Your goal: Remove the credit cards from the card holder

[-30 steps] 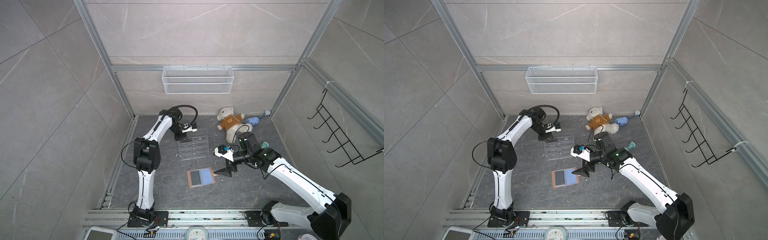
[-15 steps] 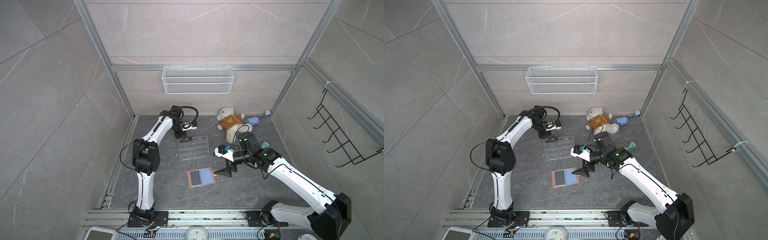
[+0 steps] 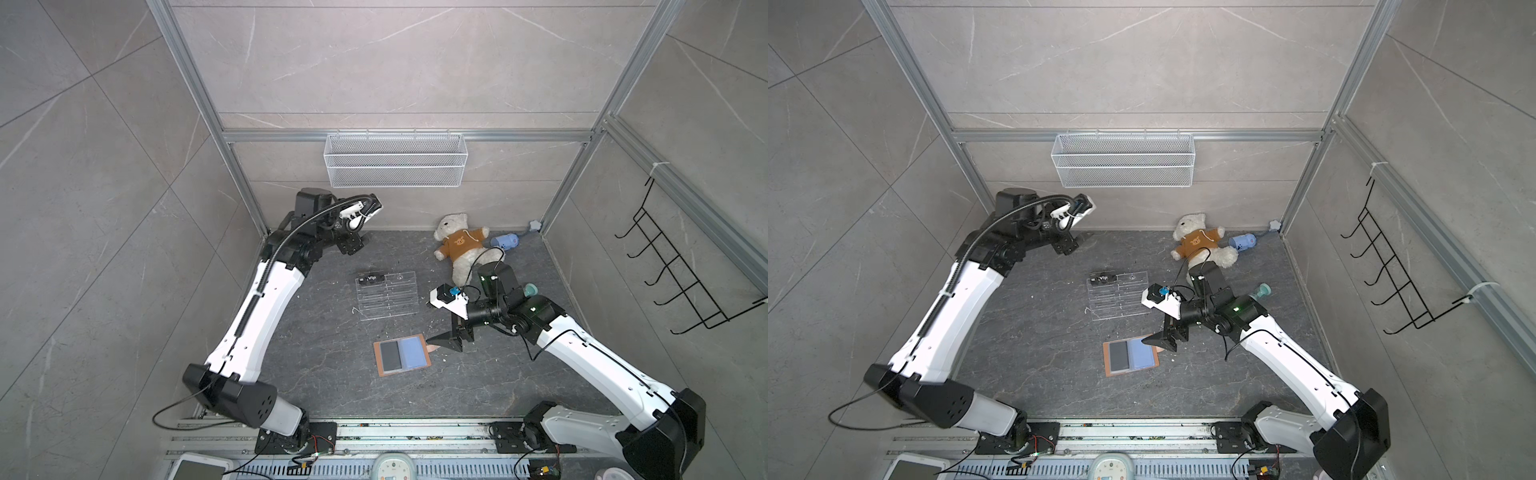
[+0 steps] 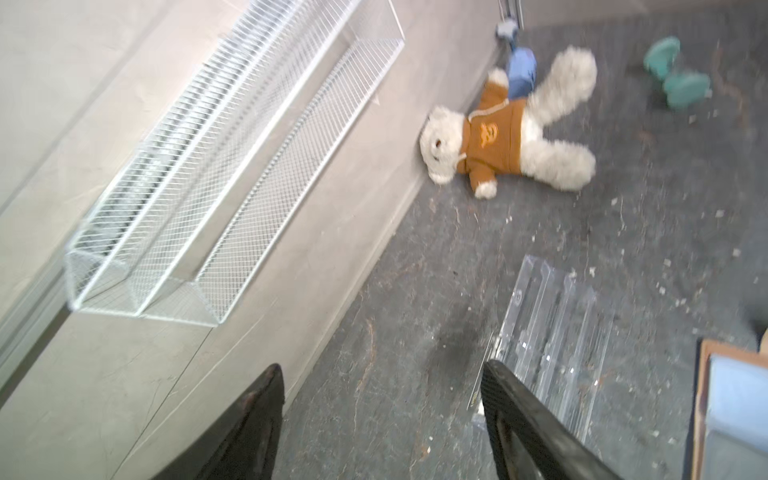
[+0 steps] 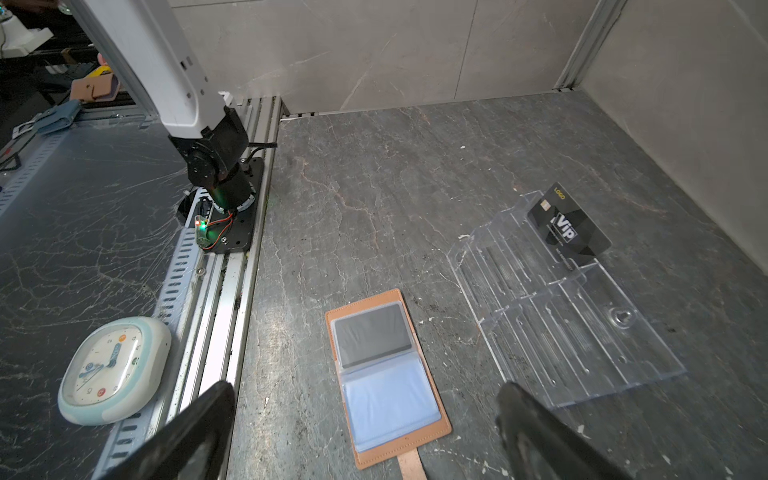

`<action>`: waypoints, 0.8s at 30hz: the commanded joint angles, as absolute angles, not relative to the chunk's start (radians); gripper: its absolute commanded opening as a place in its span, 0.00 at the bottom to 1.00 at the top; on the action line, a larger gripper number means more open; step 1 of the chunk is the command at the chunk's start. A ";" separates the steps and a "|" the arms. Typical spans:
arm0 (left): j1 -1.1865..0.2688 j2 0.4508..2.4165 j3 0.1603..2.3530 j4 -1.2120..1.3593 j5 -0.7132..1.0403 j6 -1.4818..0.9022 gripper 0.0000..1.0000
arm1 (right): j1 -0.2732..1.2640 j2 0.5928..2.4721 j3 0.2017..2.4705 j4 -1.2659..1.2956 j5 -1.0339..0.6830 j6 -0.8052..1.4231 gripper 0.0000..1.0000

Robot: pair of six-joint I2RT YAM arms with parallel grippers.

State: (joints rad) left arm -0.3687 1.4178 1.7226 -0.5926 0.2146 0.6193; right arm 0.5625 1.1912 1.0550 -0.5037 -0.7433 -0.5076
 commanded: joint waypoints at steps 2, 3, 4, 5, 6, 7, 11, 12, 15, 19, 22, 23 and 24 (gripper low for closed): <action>-0.368 1.242 1.576 -0.425 0.311 0.211 0.84 | 0.560 1.182 1.139 -0.501 -0.605 -0.311 1.00; -0.368 1.204 1.538 -0.415 0.335 0.164 0.88 | 0.559 1.188 1.159 -0.520 -0.561 -0.290 1.00; -0.368 1.162 1.488 -0.404 0.362 0.101 0.89 | 0.559 1.195 1.183 -0.541 -0.496 -0.263 1.00; -0.369 1.117 1.443 -0.408 0.383 0.051 0.90 | 0.557 1.196 1.202 -0.554 -0.435 -0.232 1.00; -0.368 1.078 1.411 -0.419 0.395 0.015 0.90 | 0.548 1.191 1.208 -0.558 -0.402 -0.213 1.00; -0.368 1.032 1.368 -0.426 0.396 -0.040 0.90 | 0.537 1.177 1.205 -0.549 -0.376 -0.184 1.00; -0.369 0.850 1.169 -0.411 0.377 -0.255 0.90 | 0.485 1.111 1.168 -0.498 -0.336 -0.088 1.00; -0.367 0.815 1.133 -0.419 0.363 -0.294 0.90 | 0.473 1.102 1.166 -0.494 -0.326 -0.066 1.00; -0.368 0.723 1.025 -0.452 0.332 -0.403 0.90 | 0.433 1.084 1.177 -0.505 -0.338 -0.005 1.00; -0.368 0.650 0.921 -0.431 0.315 -0.525 0.90 | 0.382 1.082 1.197 -0.541 -0.367 0.071 1.00; -0.367 0.637 0.867 -0.399 0.302 -0.585 0.90 | 0.329 1.077 1.193 -0.538 -0.421 0.149 1.00; -0.367 0.637 0.841 -0.371 0.311 -0.617 0.89 | 0.307 1.074 1.189 -0.532 -0.447 0.175 1.00; -0.369 0.642 0.823 -0.351 0.326 -0.645 0.89 | 0.291 1.073 1.188 -0.529 -0.469 0.193 1.00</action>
